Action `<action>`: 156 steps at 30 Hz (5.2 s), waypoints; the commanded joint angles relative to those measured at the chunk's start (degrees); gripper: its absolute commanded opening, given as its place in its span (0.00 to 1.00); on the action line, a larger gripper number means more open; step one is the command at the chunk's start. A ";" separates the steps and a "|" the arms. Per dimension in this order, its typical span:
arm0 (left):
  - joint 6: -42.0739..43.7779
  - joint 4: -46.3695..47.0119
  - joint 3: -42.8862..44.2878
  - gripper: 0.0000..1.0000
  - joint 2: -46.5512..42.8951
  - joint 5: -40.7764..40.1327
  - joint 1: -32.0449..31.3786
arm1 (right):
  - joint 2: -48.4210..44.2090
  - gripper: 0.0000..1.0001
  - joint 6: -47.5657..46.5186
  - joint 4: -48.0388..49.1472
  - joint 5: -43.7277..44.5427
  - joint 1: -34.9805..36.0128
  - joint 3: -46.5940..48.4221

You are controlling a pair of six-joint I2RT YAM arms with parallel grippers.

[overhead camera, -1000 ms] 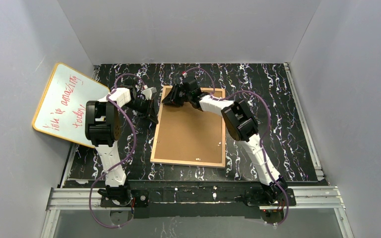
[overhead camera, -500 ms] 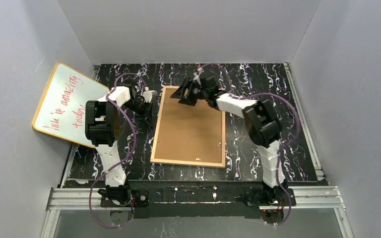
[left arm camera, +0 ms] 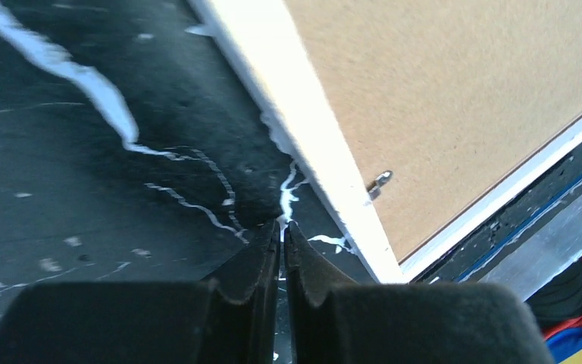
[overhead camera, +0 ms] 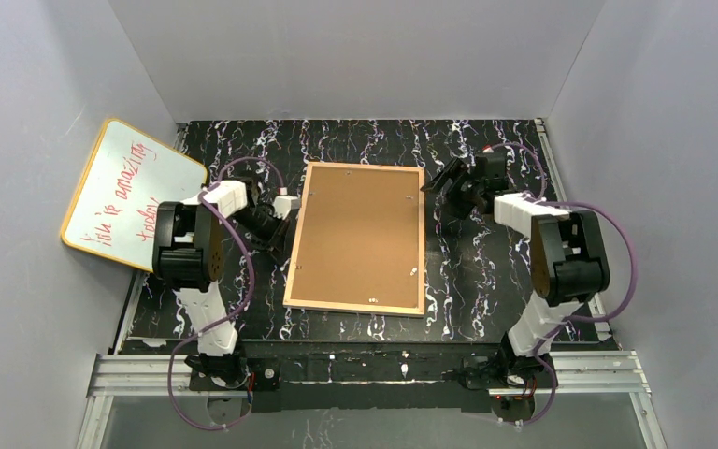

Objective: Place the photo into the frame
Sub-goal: Install the photo frame at the center of the board, then adjust the photo frame at the center of the board, then install the photo frame at the center of the board.

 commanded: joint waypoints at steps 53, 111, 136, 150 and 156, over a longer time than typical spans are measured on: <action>-12.95 4.39 38.56 0.39 23.69 -11.06 1.69 | -24.11 0.99 -0.11 -25.71 -4.42 -2.88 -17.76; -1.82 -6.71 0.86 0.26 1.90 12.41 2.74 | -4.56 0.76 2.18 -7.91 -3.70 26.16 7.16; -4.43 -1.95 -3.68 0.08 1.70 8.60 2.74 | 26.74 0.56 3.73 -1.95 -8.54 40.94 27.96; -4.26 -2.20 -3.47 0.06 1.49 8.49 2.74 | 30.74 0.53 3.82 -1.82 -8.87 42.03 30.82; -4.08 -2.43 -3.44 0.06 1.22 8.18 2.79 | 31.59 0.51 3.80 -1.66 -9.68 42.13 31.27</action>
